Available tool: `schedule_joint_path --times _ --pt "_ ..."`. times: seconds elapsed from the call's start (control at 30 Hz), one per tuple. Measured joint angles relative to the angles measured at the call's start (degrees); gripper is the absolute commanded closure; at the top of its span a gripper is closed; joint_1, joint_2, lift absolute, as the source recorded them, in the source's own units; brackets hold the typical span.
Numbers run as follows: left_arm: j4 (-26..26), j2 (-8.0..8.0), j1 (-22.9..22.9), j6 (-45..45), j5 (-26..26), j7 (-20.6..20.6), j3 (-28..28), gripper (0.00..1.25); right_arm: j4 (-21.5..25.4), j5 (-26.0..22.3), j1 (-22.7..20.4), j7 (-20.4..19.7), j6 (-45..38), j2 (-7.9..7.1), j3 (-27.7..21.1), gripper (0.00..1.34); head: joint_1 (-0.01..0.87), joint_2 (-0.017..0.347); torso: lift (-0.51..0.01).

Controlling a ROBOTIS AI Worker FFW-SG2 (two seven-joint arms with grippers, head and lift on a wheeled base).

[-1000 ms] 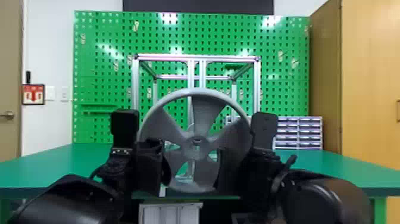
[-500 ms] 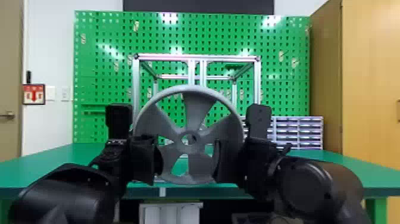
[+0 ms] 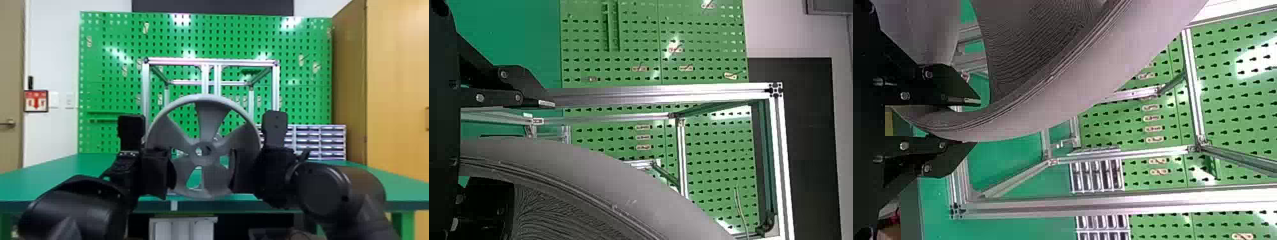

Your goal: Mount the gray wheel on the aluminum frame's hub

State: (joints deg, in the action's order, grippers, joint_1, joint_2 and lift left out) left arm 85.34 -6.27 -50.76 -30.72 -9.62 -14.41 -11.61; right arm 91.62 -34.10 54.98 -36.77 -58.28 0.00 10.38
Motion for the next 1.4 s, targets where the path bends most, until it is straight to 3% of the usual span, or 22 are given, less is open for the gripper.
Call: schedule_joint_path --times 0.43,1.13,1.4 --pt "-3.44 0.56 -1.32 2.69 -1.06 0.0 -1.17 0.95 -1.37 0.65 1.16 0.0 -0.69 0.0 -0.85 1.23 -0.005 0.006 -0.499" --pt "-3.59 1.58 -2.66 3.11 -0.31 -0.02 -2.39 0.95 -2.04 0.54 1.87 0.0 -1.12 -0.01 -0.71 1.23 -0.005 0.006 -0.499" --pt "-3.98 1.83 -4.16 0.24 -0.17 -0.06 -2.61 0.95 -5.39 -2.16 3.5 0.0 -1.37 -0.01 -1.33 1.23 -0.005 0.006 -0.499"
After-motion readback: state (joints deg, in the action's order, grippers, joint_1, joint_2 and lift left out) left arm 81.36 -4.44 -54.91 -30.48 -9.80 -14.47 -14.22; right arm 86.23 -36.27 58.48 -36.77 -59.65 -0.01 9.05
